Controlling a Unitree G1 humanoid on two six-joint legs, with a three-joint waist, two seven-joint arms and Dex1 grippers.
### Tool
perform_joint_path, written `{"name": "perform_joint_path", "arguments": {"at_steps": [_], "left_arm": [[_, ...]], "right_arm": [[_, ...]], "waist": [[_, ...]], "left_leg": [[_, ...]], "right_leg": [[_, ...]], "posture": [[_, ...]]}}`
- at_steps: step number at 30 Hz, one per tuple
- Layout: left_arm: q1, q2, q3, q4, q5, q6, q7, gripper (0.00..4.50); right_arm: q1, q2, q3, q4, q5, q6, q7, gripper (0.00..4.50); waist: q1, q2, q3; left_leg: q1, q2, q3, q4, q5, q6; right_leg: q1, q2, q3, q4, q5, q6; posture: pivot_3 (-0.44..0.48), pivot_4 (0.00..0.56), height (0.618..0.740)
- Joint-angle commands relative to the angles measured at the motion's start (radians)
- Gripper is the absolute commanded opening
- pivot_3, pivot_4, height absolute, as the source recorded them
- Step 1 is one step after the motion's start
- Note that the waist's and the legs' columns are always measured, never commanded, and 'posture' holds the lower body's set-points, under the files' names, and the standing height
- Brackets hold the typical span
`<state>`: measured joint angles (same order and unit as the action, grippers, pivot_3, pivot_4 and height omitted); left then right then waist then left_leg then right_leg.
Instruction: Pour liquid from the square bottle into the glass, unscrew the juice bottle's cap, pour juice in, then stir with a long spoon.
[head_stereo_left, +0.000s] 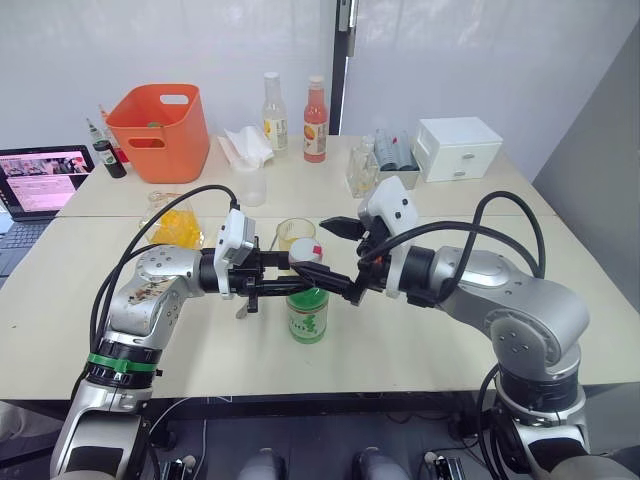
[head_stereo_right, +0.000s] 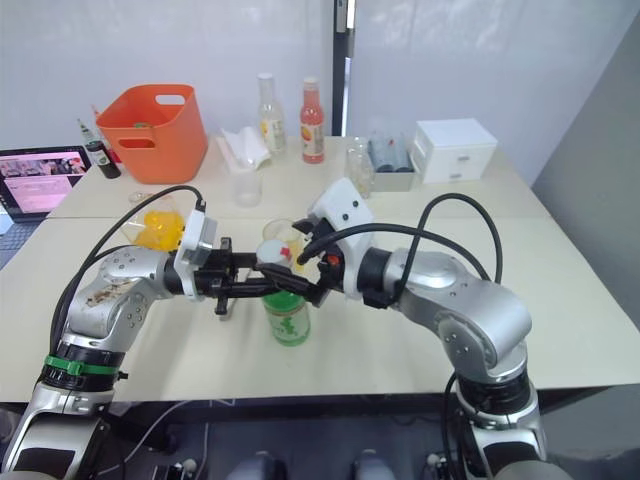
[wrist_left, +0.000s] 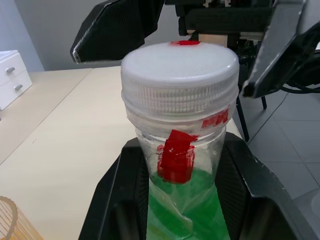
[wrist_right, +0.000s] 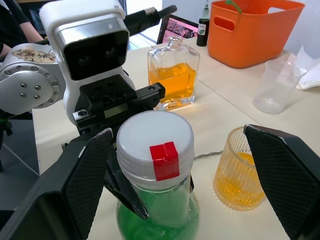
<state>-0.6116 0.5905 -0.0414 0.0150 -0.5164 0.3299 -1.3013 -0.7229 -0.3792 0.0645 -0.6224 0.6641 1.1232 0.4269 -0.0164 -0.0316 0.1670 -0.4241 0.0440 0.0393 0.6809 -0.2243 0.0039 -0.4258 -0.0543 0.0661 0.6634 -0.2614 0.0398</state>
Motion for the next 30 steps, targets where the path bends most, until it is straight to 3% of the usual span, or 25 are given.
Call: {"name": "perform_joint_path", "arguments": {"at_steps": [1, 8, 13, 17, 22, 24, 27, 30], "left_arm": [[-0.018, 0.008, 0.008, -0.002, 0.020, -0.023, 0.011, 1.38], [-0.017, 0.011, 0.008, -0.002, 0.021, -0.022, 0.011, 1.38], [-0.014, 0.014, 0.007, -0.003, 0.023, -0.023, 0.010, 1.38], [-0.005, 0.019, 0.005, -0.013, 0.021, -0.019, 0.005, 1.38], [0.010, 0.030, 0.003, -0.031, 0.017, -0.015, -0.001, 1.38], [0.020, 0.035, 0.003, -0.049, 0.013, -0.009, 0.002, 1.38], [0.030, 0.041, 0.005, -0.068, 0.007, 0.001, 0.005, 1.38], [0.037, 0.045, 0.007, -0.077, 0.004, 0.006, 0.007, 1.38]], "right_arm": [[-0.002, 0.007, -0.011, -0.025, 0.020, 0.003, -0.017, 3.94], [0.003, 0.009, -0.004, -0.011, 0.028, -0.010, -0.030, 1.70], [-0.008, -0.001, -0.004, 0.016, 0.036, -0.044, 0.013, 1.68], [-0.033, -0.090, 0.039, 0.122, 0.034, -0.191, 0.280, 1.68], [-0.205, -0.137, 0.137, 0.577, -0.027, -0.468, 0.816, 1.68], [-0.339, -0.098, 0.185, 0.823, -0.082, -0.576, 1.004, 1.68], [-0.469, -0.065, 0.244, 1.037, -0.068, -0.655, 1.162, 1.68], [-0.546, -0.052, 0.315, 1.165, -0.034, -0.721, 1.188, 1.68]], "waist": [[0.000, 0.000, 0.000], [-0.001, 0.000, 0.000], [-0.001, 0.000, 0.000], [-0.001, 0.000, 0.000], [-0.006, 0.000, 0.000], [-0.011, 0.000, 0.000], [-0.016, 0.000, 0.000], [-0.016, 0.000, 0.000]], "left_leg": [[0.000, 0.000, 0.000, 0.000, 0.000, 0.000], [0.000, 0.000, 0.000, 0.000, 0.000, 0.000], [0.000, 0.000, 0.000, 0.000, 0.000, 0.000], [0.000, 0.000, 0.000, 0.000, 0.000, 0.000], [0.002, 0.000, 0.001, 0.000, 0.000, 0.000], [0.002, 0.001, 0.001, -0.001, 0.000, 0.000], [0.001, 0.002, 0.000, -0.001, 0.000, 0.000], [0.000, 0.002, 0.000, -0.002, 0.000, 0.000]], "right_leg": [[0.000, 0.000, 0.000, 0.000, 0.000, 0.000], [0.000, 0.000, 0.000, 0.000, 0.000, 0.000], [0.000, 0.000, 0.000, 0.000, 0.000, 0.000], [0.001, 0.000, 0.000, -0.001, 0.000, 0.000], [0.002, 0.001, 0.000, -0.001, 0.000, 0.000], [0.001, 0.002, 0.000, -0.001, 0.000, 0.000], [0.000, 0.003, 0.000, -0.001, 0.000, 0.000], [-0.001, 0.002, 0.000, -0.001, 0.000, 0.000]], "posture": [[0.000, 0.150, 0.715], [0.000, 0.150, 0.715], [0.000, 0.150, 0.715], [0.000, 0.150, 0.715], [0.000, 0.150, 0.715], [0.000, 0.150, 0.715], [0.000, 0.150, 0.715], [0.000, 0.150, 0.715]]}}
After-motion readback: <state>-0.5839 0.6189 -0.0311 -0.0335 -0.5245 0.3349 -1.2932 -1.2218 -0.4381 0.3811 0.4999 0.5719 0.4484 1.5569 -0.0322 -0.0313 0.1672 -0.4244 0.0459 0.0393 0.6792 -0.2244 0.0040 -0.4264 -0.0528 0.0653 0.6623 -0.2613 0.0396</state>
